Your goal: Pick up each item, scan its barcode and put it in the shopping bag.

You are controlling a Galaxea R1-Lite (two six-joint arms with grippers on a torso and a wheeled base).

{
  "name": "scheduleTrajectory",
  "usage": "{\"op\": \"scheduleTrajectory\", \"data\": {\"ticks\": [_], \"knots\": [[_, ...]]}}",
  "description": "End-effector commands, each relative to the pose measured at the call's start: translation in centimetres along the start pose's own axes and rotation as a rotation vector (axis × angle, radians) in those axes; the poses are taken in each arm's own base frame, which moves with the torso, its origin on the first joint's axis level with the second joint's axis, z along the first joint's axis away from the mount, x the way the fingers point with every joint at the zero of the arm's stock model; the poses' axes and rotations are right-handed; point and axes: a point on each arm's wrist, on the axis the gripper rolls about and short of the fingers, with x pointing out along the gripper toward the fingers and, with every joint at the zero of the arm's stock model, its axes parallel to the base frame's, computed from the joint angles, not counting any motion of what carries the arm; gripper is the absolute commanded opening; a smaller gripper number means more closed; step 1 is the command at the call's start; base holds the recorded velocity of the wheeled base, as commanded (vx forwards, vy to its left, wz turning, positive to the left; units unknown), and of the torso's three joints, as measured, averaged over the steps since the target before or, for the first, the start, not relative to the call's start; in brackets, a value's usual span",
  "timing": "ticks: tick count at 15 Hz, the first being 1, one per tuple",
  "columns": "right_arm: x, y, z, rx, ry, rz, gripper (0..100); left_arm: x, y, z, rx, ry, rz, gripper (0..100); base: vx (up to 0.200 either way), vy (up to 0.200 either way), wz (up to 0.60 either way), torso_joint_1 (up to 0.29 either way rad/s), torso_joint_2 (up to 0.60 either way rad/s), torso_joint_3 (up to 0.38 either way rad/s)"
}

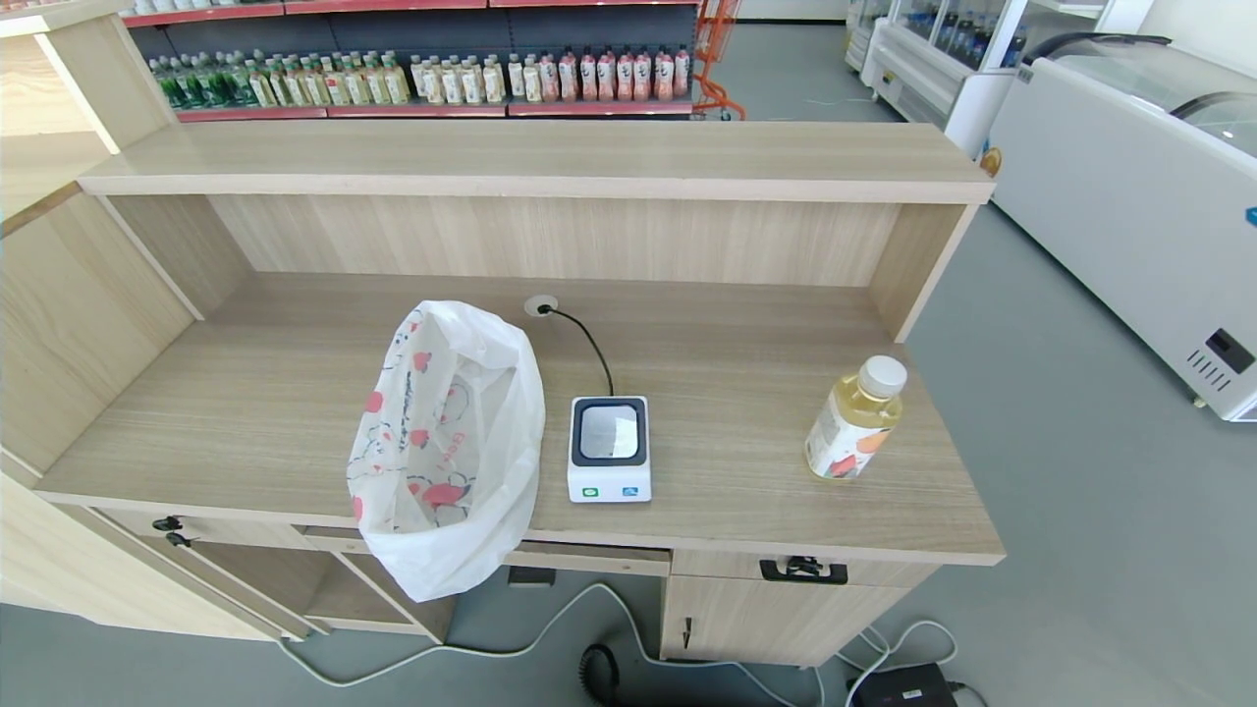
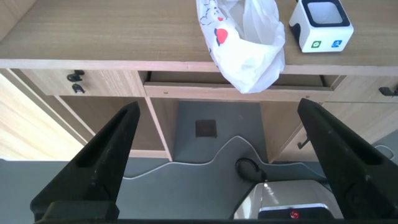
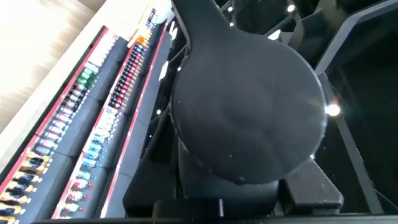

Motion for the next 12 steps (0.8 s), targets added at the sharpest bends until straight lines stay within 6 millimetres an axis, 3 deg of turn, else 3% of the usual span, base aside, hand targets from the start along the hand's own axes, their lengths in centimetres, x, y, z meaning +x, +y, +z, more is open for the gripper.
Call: {"op": "scheduleTrajectory", "data": {"ticks": [1, 12], "knots": [[0.31, 0.09, -0.24, 0.006, -0.010, -0.012, 0, 0.00, 0.00, 0.00, 0.000, -0.001, 0.000, 100, 0.000, 0.000, 0.00, 0.000, 0.00, 0.000], [0.87, 0.41, -0.72, 0.017, -0.021, -0.012, 0, 0.00, 0.00, 0.00, 0.000, -0.001, 0.000, 100, 0.000, 0.000, 0.00, 0.000, 0.00, 0.000]]}}
